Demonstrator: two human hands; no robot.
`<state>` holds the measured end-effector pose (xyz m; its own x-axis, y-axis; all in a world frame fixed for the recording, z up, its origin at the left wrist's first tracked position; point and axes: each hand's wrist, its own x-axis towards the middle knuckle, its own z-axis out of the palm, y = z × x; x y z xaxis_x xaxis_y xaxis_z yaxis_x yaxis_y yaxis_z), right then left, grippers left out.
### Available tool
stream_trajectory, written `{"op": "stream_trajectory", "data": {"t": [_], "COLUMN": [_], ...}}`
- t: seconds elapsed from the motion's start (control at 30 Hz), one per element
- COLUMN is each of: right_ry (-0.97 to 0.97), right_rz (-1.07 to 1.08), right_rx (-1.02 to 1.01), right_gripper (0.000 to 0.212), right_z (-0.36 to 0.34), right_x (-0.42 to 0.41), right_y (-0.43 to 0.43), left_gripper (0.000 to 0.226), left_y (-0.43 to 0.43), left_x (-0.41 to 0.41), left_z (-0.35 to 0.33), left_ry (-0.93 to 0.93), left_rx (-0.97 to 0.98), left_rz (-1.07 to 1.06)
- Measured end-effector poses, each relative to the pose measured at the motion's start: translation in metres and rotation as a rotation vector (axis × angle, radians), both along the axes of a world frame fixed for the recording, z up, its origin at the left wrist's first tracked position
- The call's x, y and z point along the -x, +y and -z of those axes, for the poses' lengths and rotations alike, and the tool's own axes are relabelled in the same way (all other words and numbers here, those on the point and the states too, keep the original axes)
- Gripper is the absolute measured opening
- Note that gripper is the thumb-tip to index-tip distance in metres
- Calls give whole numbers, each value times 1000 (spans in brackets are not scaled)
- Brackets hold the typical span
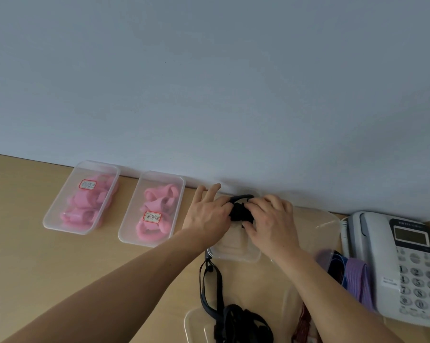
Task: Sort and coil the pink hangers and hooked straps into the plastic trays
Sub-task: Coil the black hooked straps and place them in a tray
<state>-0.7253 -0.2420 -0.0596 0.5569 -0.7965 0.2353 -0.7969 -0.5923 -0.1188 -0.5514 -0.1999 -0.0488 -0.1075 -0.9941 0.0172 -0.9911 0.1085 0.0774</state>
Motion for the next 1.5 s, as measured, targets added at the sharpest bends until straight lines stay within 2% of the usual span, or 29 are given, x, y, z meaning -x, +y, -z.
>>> {"op": "stream_trajectory", "data": {"t": [0.1, 0.3, 0.47, 0.6, 0.73, 0.9, 1.03, 1.17, 1.33, 1.4, 1.5], "right_ry": [-15, -11, -129, -154, -113, 56, 176, 203, 83, 19, -126], "right_rz": [13, 54, 68, 99, 176, 303, 389, 433, 379, 338, 311], "right_rx": [-20, -34, -53, -104, -191, -404, -428, -435, -443, -439, -441], "right_gripper": [37, 34, 30, 24, 23, 40, 53, 48, 13, 9, 15], "right_z": [-8, -33, -54, -62, -56, -33, -16, -4, -4, -13, -33], "right_x": [-2, 1, -4, -11, -17, -25, -37, -51, -49, -45, -34], "right_y": [2, 17, 55, 100, 149, 188, 196, 192, 183, 181, 177], "left_gripper": [28, 39, 42, 44, 42, 44, 48, 49, 51, 53, 58], "left_y": [0, 10, 40, 75, 108, 138, 150, 155, 150, 148, 144], "left_x": [1, 0, -6, -17, -31, -41, -47, -51, -47, -43, -38], "left_z": [0, -19, -35, -31, -26, -23, -24, -28, -36, -41, -47], "left_ry": [2, 66, 305, 321, 306, 327, 364, 352, 359, 369, 377], "left_rx": [-63, -29, 50, -67, -172, -298, -343, -382, -380, -350, -291], "left_rz": [0, -7, -17, 56, 149, 180, 129, 67, -9, -18, -13]}}
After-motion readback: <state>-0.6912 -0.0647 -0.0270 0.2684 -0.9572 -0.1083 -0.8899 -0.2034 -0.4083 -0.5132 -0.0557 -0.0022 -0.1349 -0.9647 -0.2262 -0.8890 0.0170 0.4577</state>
